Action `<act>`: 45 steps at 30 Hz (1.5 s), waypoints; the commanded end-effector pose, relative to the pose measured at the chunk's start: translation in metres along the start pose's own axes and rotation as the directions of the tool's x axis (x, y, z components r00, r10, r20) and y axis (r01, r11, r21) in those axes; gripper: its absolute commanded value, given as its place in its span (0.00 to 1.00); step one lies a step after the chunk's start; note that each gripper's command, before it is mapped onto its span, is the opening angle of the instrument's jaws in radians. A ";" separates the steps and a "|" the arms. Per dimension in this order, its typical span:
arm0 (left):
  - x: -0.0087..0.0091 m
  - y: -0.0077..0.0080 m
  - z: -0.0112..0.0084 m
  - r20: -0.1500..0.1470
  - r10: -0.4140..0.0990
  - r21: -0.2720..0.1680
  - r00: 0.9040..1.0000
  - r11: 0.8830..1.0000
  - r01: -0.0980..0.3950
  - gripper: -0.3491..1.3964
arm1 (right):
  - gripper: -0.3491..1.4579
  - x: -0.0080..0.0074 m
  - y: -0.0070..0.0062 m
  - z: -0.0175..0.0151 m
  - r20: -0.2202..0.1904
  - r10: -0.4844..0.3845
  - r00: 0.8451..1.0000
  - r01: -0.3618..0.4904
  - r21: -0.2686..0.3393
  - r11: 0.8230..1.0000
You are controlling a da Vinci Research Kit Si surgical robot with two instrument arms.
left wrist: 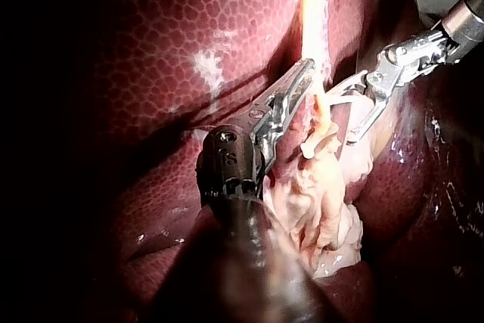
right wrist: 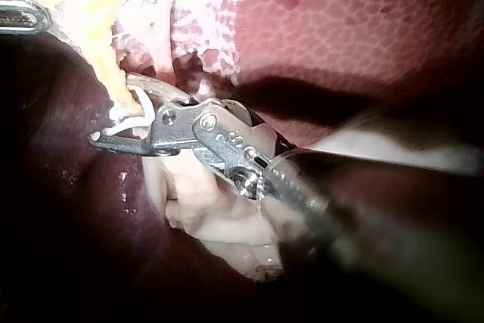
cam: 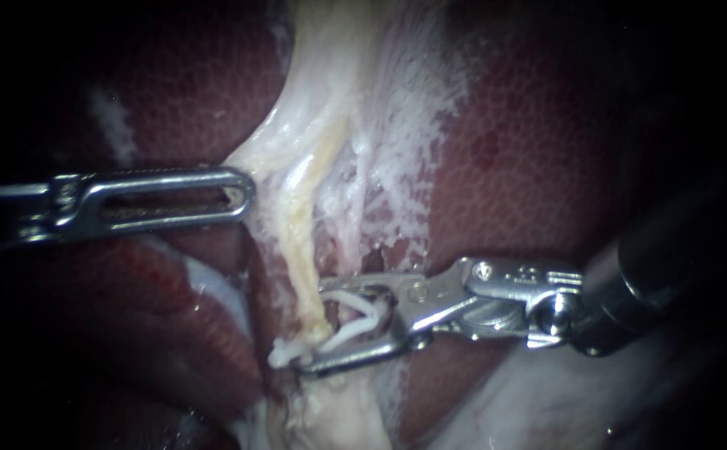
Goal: Clipping second clip left tube
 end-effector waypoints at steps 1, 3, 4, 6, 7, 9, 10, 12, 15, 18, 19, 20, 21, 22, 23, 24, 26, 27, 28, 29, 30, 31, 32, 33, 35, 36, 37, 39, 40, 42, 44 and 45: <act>0.0000 0.0000 0.0000 0.000 -0.001 -0.001 1.000 1.000 0.001 0.01 | 0.52 0.0001 0.0000 0.0002 0.001 0.000 1.000 0.000 0.006 1.000; 0.0000 0.0000 0.0001 0.000 -0.001 -0.001 1.000 1.000 0.001 0.01 | 0.51 0.0002 0.0000 0.0007 0.002 -0.002 1.000 0.002 0.014 1.000; 0.0000 0.0000 0.0001 0.001 -0.001 -0.001 1.000 1.000 0.001 0.01 | 0.51 0.0002 0.0001 0.0010 0.003 -0.004 1.000 0.004 0.018 1.000; 0.0000 0.0000 0.0001 0.001 -0.001 -0.002 1.000 1.000 0.001 0.01 | 0.51 0.0002 0.0004 0.0017 0.006 -0.007 1.000 0.006 0.033 0.999; 0.0000 0.0000 0.0001 0.001 -0.001 -0.002 1.000 1.000 0.001 0.01 | 0.50 0.0002 0.0005 0.0021 0.008 -0.010 1.000 0.010 0.041 0.999; 0.0001 0.0000 0.0001 0.001 -0.001 -0.002 1.000 1.000 0.001 0.01 | 0.50 0.0000 0.0007 0.0029 0.011 -0.007 1.000 0.007 0.055 0.998; 0.0001 0.0000 0.0001 0.001 -0.001 -0.002 1.000 1.000 0.001 0.01 | 0.50 -0.0001 0.0008 0.0034 0.013 -0.007 1.000 0.006 0.060 0.998; 0.0001 0.0000 0.0001 0.001 -0.001 -0.002 1.000 1.000 0.001 0.01 | 0.50 -0.0004 0.0010 0.0042 0.015 -0.007 1.000 0.006 0.064 0.998; 0.0001 0.0000 0.0002 0.001 -0.001 -0.002 1.000 1.000 0.001 0.01 | 0.50 -0.0011 0.0013 0.0055 0.019 -0.005 1.000 0.004 0.070 0.998; 0.0001 0.0000 0.0002 0.001 -0.001 -0.002 1.000 1.000 0.001 0.01 | 0.50 -0.0015 0.0015 0.0062 0.023 -0.007 1.000 0.005 0.079 0.997; 0.0001 0.0000 0.0002 0.001 -0.001 -0.002 1.000 1.000 0.001 0.01 | 0.50 -0.0015 0.0015 0.0062 0.023 -0.009 1.000 0.007 0.080 0.997; 0.0001 0.0000 0.0002 0.001 -0.001 -0.002 1.000 1.000 0.001 0.01 | 0.50 -0.0015 0.0015 0.0061 0.023 -0.003 1.000 0.002 0.079 0.997; 0.0001 0.0000 0.0002 0.001 -0.001 -0.002 1.000 1.000 0.001 0.01 | 0.49 -0.0015 0.0015 0.0060 0.023 -0.003 1.000 0.001 0.080 0.997; 0.0001 0.0000 0.0002 0.001 -0.001 -0.002 1.000 1.000 0.001 0.01 | 0.49 -0.0014 0.0015 0.0058 0.023 -0.002 1.000 0.000 0.080 0.997; 0.0001 0.0000 0.0002 0.001 -0.001 -0.002 1.000 1.000 0.001 0.01 | 0.49 -0.0014 0.0015 0.0057 0.023 -0.002 1.000 0.000 0.080 0.997; 0.0001 0.0000 0.0002 0.001 -0.001 -0.002 1.000 1.000 0.001 0.01 | 0.49 -0.0013 0.0015 0.0057 0.023 0.004 1.000 -0.006 0.080 0.997; 0.0001 0.0000 0.0002 0.001 0.000 -0.002 1.000 1.000 0.000 0.01 | 0.48 -0.0014 0.0016 0.0057 0.023 0.010 1.000 -0.012 0.080 0.997; 0.0001 0.0000 0.0002 0.001 0.000 -0.002 1.000 1.000 0.000 0.01 | 0.48 -0.0014 0.0016 0.0057 0.024 0.016 1.000 -0.018 0.080 0.997; 0.0001 0.0000 0.0002 0.001 0.000 -0.002 1.000 1.000 0.000 0.01 | 0.48 -0.0014 0.0017 0.0056 0.024 0.022 0.999 -0.024 0.080 0.997; 0.0001 0.0000 0.0002 0.001 0.000 -0.002 1.000 1.000 0.000 0.01 | 0.47 -0.0014 0.0018 0.0056 0.024 0.028 0.999 -0.030 0.077 0.997; 0.0002 0.0000 0.0002 0.001 0.000 -0.003 1.000 1.000 0.000 0.01 | 0.47 -0.0014 0.0018 0.0056 0.024 0.034 0.999 -0.036 0.076 0.996; 0.0002 0.0000 0.0002 0.001 0.000 -0.002 1.000 1.000 0.000 0.01 | 0.45 -0.0014 0.0020 0.0056 0.023 0.052 0.998 -0.053 0.070 0.996; 0.0002 0.0000 0.0002 0.001 0.000 -0.003 1.000 1.000 0.000 0.01 | 0.43 -0.0014 0.0021 0.0056 0.021 0.070 0.997 -0.071 0.060 0.996; 0.0002 0.0000 0.0002 0.001 0.000 -0.003 1.000 1.000 0.000 0.01 | 0.41 -0.0015 0.0022 0.0055 0.020 0.094 0.995 -0.095 0.054 0.994; 0.0002 0.0000 0.0003 0.001 0.000 -0.003 1.000 1.000 0.000 0.01 | 0.28 -0.0015 0.0028 0.0054 0.016 0.154 0.988 -0.155 0.038 0.987; 0.0002 -0.0001 0.0003 0.001 0.000 -0.003 1.000 1.000 0.000 0.01 | 0.18 -0.0015 0.0031 0.0053 0.014 0.167 0.986 -0.167 0.027 0.986; 0.0002 -0.0001 0.0003 0.001 0.000 -0.003 1.000 1.000 0.000 0.01 | 0.08 -0.0015 0.0035 0.0053 0.018 0.168 0.986 -0.168 0.012 0.986; 0.0002 -0.0001 0.0003 0.001 0.000 -0.003 1.000 1.000 0.000 0.01 | 0.00 -0.0016 0.0043 0.0053 0.032 0.170 0.985 -0.170 -0.008 0.985; 0.0002 -0.0001 0.0003 0.001 0.000 -0.003 1.000 1.000 0.000 0.01 | 0.00 -0.0017 0.0046 0.0052 0.037 0.171 0.985 -0.171 -0.020 0.985; 0.0002 -0.0001 0.0003 0.001 0.000 -0.003 1.000 1.000 0.000 0.01 | 0.00 -0.0018 0.0049 0.0050 0.037 0.172 0.984 -0.171 -0.021 0.985; 0.0002 0.0000 0.0002 0.001 0.000 -0.003 1.000 1.000 0.000 0.01 | 0.00 -0.0019 0.0050 0.0048 0.039 0.172 0.984 -0.171 -0.022 0.985; 0.0002 0.0000 0.0002 0.001 0.000 -0.003 1.000 1.000 0.000 0.01 | 0.00 -0.0019 0.0050 0.0048 0.039 0.172 0.984 -0.171 -0.022 0.985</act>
